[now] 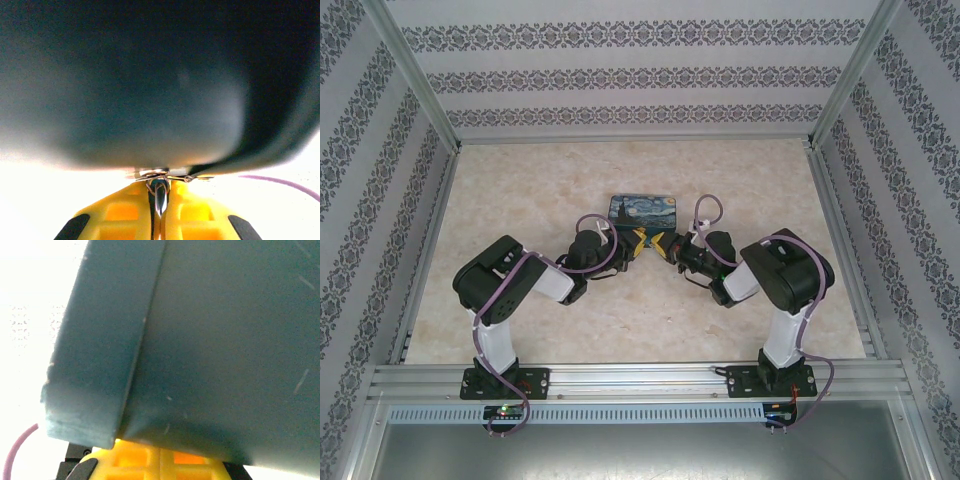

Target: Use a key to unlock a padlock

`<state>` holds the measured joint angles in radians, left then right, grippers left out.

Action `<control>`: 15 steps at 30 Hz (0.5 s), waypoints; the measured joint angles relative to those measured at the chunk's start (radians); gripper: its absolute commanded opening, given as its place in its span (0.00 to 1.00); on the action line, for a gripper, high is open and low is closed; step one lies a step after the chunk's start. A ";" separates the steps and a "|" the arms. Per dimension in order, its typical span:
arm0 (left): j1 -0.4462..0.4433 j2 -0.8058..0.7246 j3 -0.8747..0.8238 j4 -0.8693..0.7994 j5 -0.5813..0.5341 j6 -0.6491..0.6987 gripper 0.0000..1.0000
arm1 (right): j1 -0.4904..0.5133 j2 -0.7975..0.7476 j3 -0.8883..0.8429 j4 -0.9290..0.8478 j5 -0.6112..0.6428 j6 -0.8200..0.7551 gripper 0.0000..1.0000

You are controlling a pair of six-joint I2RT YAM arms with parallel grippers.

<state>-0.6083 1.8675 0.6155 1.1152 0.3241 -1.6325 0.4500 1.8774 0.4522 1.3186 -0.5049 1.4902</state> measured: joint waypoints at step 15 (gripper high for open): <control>-0.014 0.010 0.009 0.007 -0.030 0.011 0.00 | 0.002 -0.007 -0.008 -0.030 0.030 -0.026 0.43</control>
<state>-0.6224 1.8771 0.6243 1.1221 0.2939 -1.6215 0.4515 1.8702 0.4442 1.2888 -0.4751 1.4643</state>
